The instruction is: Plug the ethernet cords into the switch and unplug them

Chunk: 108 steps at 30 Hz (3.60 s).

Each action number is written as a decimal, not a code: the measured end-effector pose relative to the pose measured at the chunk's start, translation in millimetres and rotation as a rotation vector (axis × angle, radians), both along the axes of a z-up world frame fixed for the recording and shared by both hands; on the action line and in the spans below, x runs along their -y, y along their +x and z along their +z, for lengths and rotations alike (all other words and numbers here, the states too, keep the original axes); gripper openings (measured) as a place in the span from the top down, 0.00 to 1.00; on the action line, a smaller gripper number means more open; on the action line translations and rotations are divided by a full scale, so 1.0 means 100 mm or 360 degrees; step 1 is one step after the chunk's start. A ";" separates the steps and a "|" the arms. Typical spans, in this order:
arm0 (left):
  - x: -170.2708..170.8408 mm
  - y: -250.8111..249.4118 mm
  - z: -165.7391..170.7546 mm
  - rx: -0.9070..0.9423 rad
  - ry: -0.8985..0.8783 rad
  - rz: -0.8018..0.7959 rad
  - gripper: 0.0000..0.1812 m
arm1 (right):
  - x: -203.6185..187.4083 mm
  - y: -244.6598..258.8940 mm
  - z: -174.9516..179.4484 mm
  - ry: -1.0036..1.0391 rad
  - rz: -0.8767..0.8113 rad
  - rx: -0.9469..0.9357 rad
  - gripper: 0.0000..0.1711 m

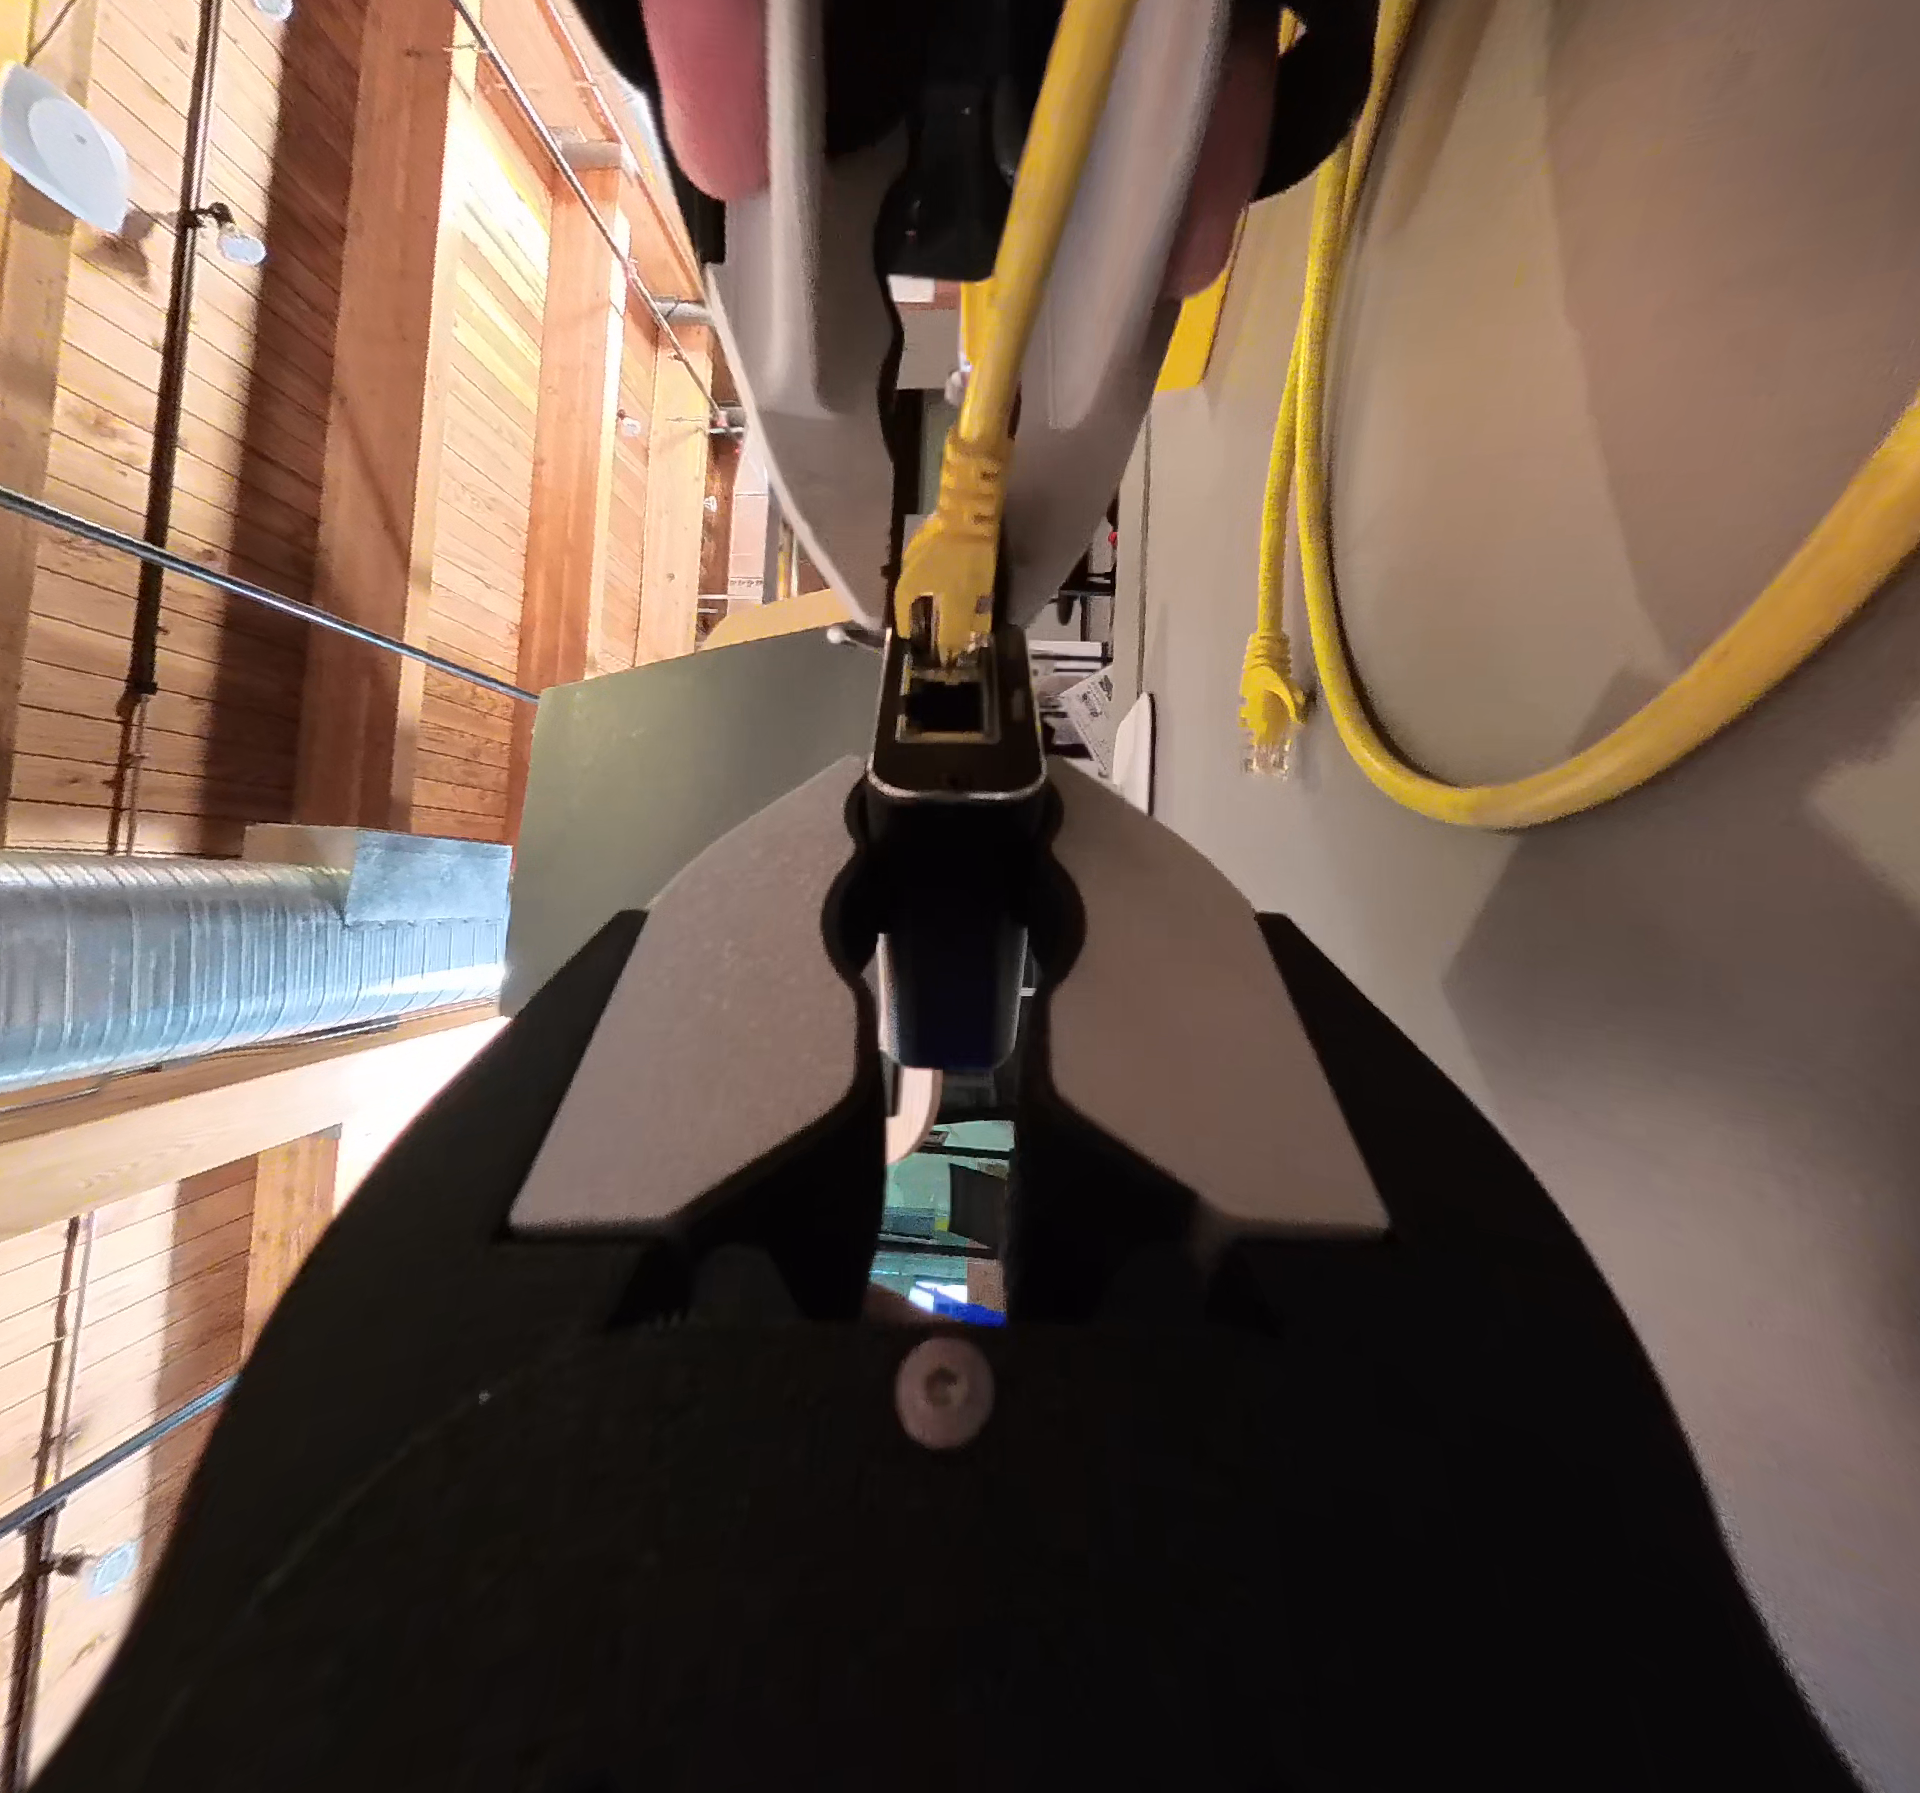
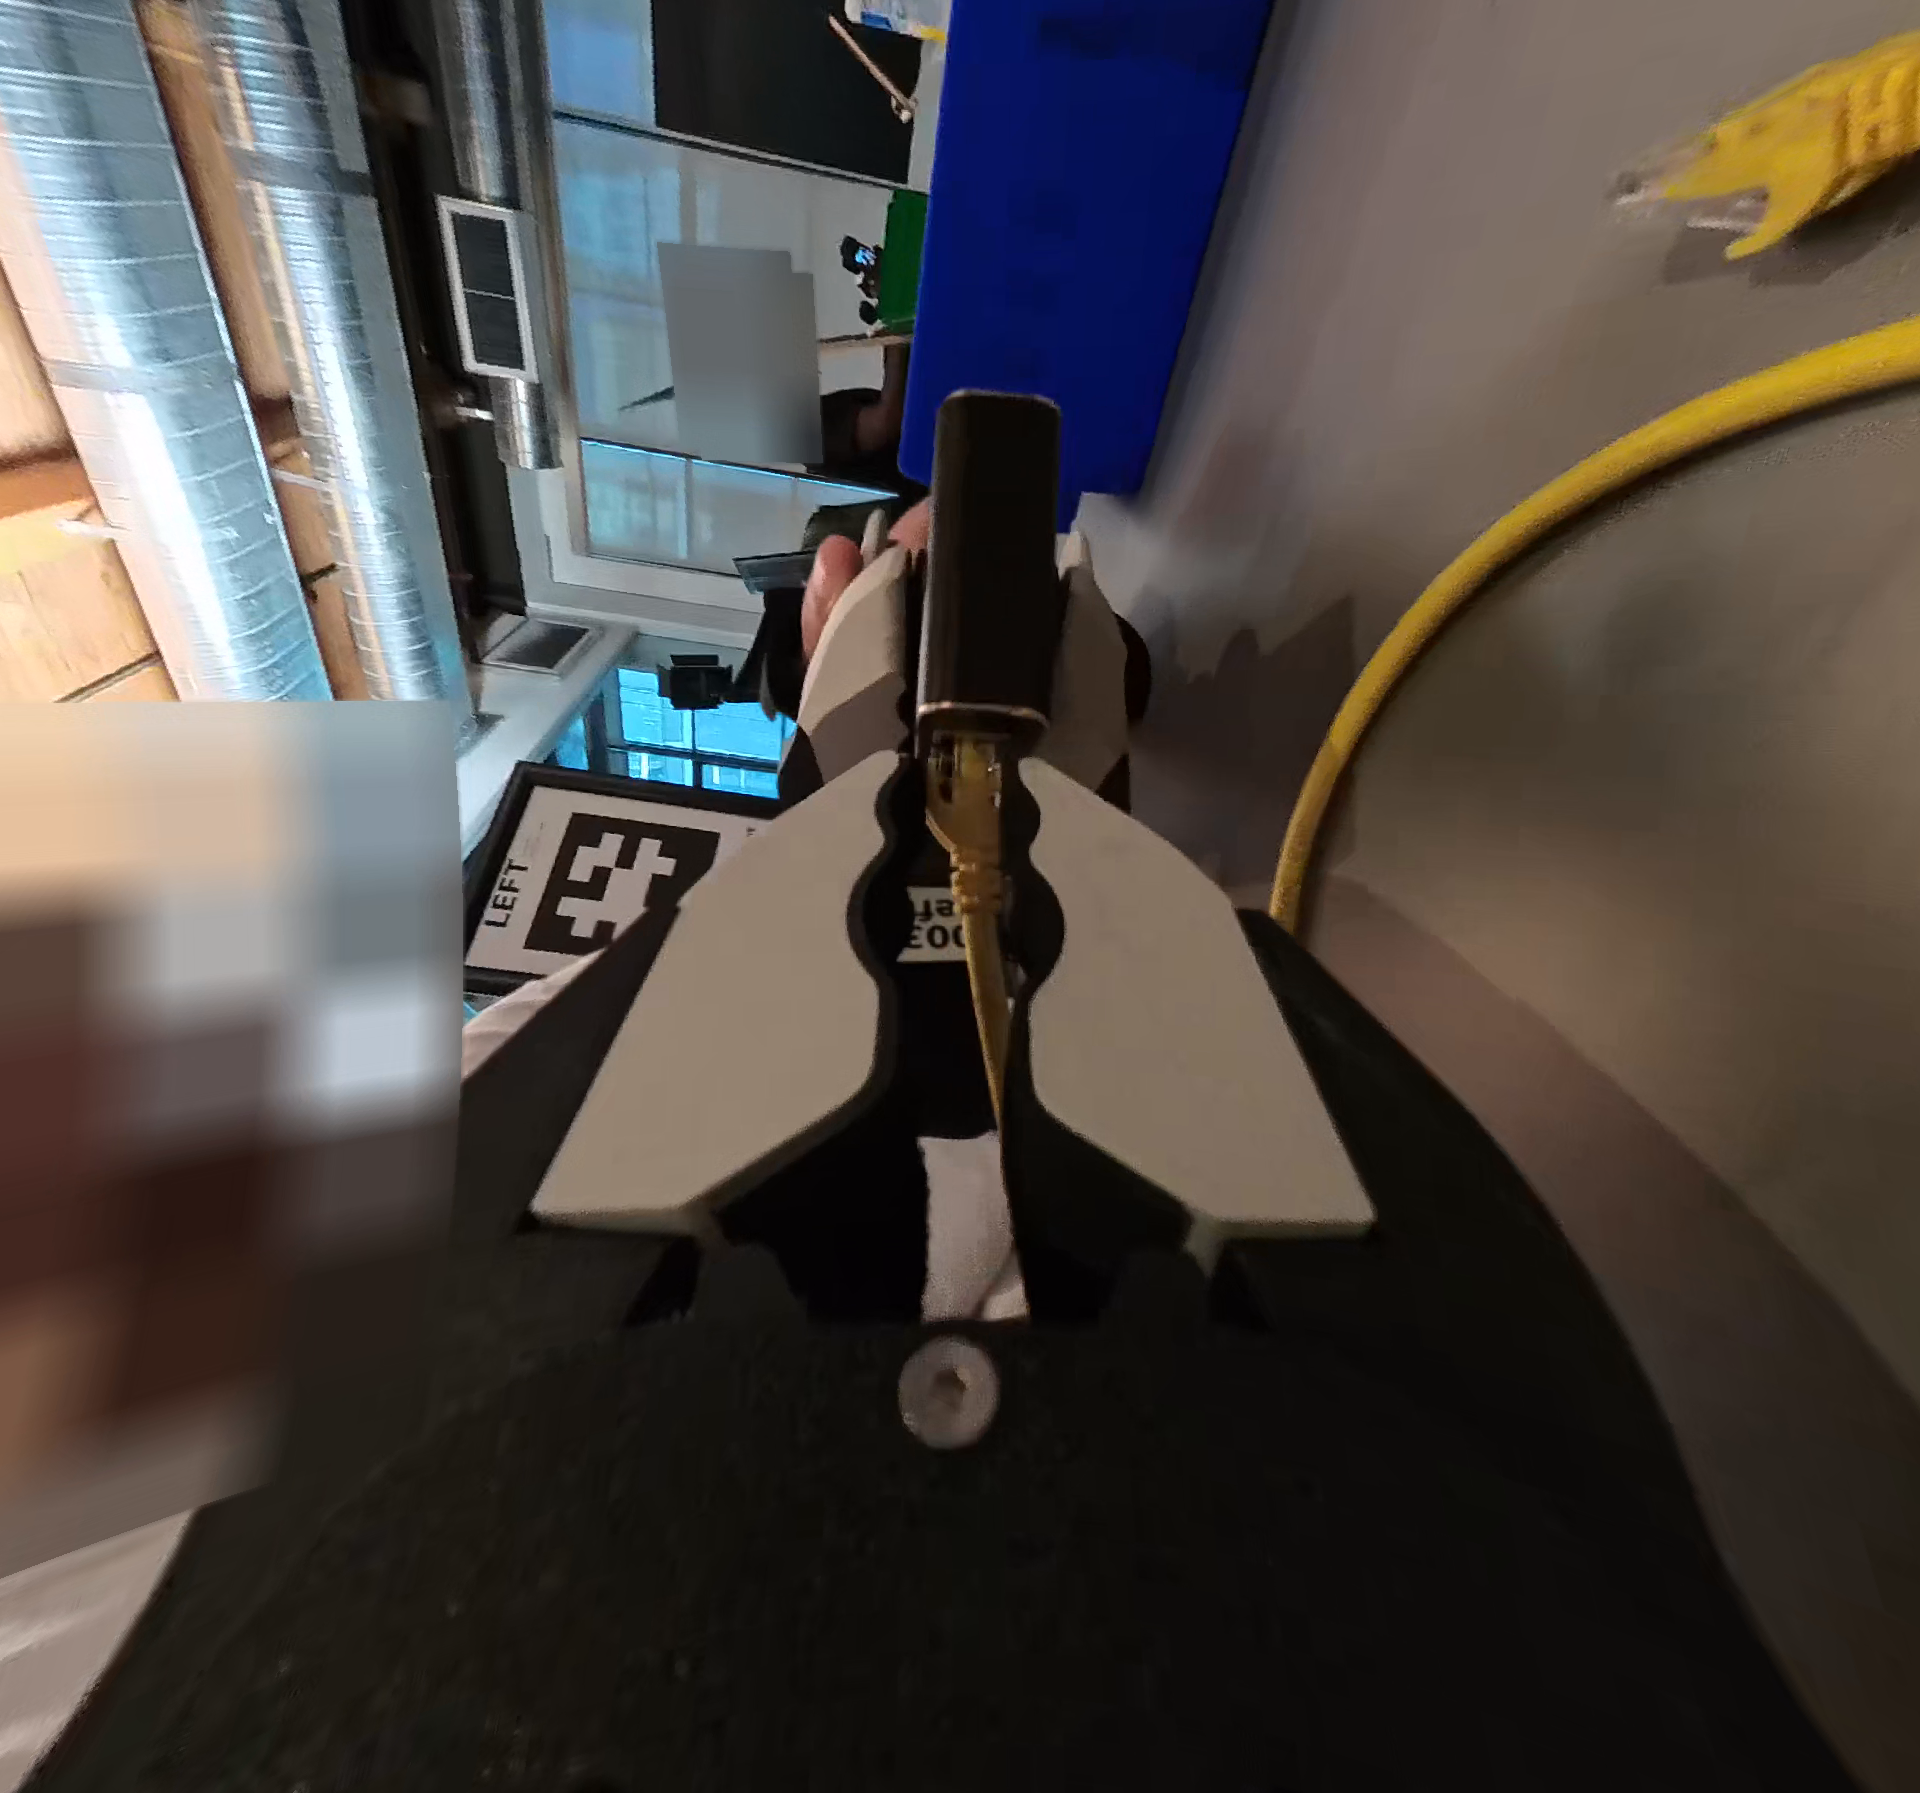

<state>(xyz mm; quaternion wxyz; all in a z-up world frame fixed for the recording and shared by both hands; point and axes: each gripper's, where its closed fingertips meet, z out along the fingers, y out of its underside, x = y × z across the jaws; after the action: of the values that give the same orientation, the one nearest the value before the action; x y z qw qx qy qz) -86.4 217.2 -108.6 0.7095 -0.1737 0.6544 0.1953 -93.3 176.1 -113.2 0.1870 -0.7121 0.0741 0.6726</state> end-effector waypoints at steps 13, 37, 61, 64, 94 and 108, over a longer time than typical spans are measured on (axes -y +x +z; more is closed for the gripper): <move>-0.01 0.01 0.00 0.0003 -0.0015 0.0011 0.87 | 0.00 -0.01 0.01 0.0006 -0.0010 -0.0038 0.91; 0.06 0.06 -0.02 0.0003 -0.0090 -0.0010 0.86 | 0.13 0.01 -0.01 0.0141 0.0030 0.0160 0.92; 0.02 -0.03 -0.49 -0.0419 -0.1135 0.0075 0.60 | 0.06 0.00 -0.14 0.0692 0.0838 0.1639 0.92; -0.08 -0.03 -0.41 -0.0244 -0.1252 0.0110 0.60 | -0.17 0.03 0.19 0.1009 0.0475 0.1669 0.89; 0.29 -0.10 0.15 0.0215 -0.2509 -0.0705 0.70 | -0.22 0.00 0.00 0.1305 -0.0008 0.1361 0.84; 0.56 -0.17 -0.14 -0.0261 -0.2505 -0.0733 0.87 | 0.04 -0.10 -0.10 0.1573 0.0376 0.1704 0.81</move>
<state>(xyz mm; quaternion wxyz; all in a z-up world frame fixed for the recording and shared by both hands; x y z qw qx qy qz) -103.9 161.7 -122.7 0.3525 -0.4669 0.6687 -0.4589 -103.8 171.9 -123.1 0.4229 -0.7787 -0.4162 0.2036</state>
